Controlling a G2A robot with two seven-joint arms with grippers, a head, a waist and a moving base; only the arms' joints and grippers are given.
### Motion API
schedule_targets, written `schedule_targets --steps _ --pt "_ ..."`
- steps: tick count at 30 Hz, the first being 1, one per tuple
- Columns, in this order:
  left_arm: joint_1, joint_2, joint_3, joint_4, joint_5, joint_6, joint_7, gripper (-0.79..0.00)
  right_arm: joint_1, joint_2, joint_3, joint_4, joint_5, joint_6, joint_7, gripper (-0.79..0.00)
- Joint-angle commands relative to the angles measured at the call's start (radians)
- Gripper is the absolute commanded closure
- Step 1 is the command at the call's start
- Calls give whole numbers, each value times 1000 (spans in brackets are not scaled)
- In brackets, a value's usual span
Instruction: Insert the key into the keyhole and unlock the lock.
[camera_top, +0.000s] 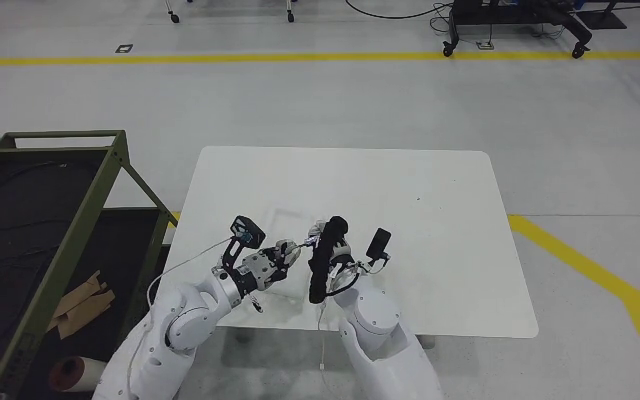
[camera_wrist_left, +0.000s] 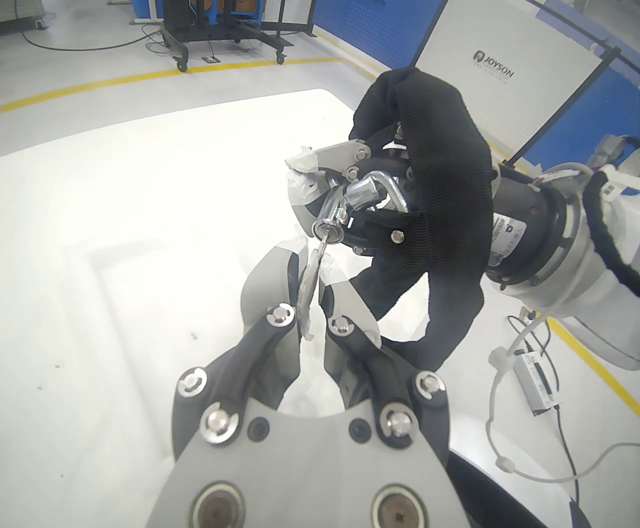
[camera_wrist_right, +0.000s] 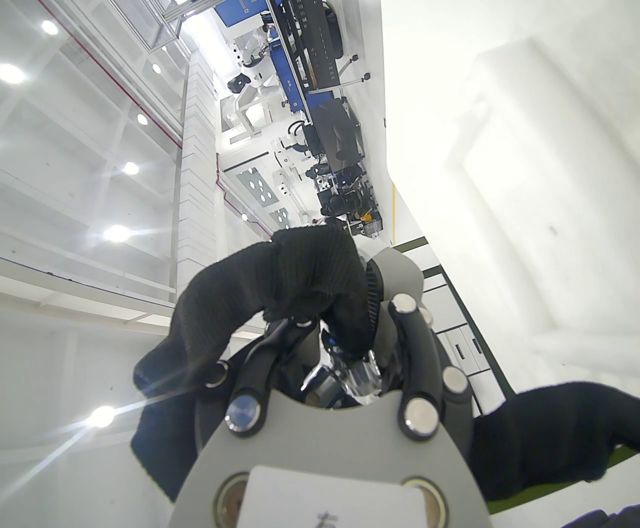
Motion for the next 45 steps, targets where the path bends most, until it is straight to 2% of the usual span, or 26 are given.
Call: schedule_targets --steps 1,16,22,32,45 --pt "4 1 1 -7 45 12 16 0 -1 0 0 -1 0 -1 0 0" --pt "32 4 20 -37 312 50 147 0 -9 2 -8 -5 -5 2 -2 0" --pt "46 3 25 -44 416 100 219 0 -12 3 -12 -6 -12 4 -4 0" --pt "52 5 26 -35 493 92 263 0 -13 4 -14 -5 -14 4 -8 0" --pt "81 8 31 -45 702 182 373 0 -11 3 -23 -2 -16 5 -18 0"
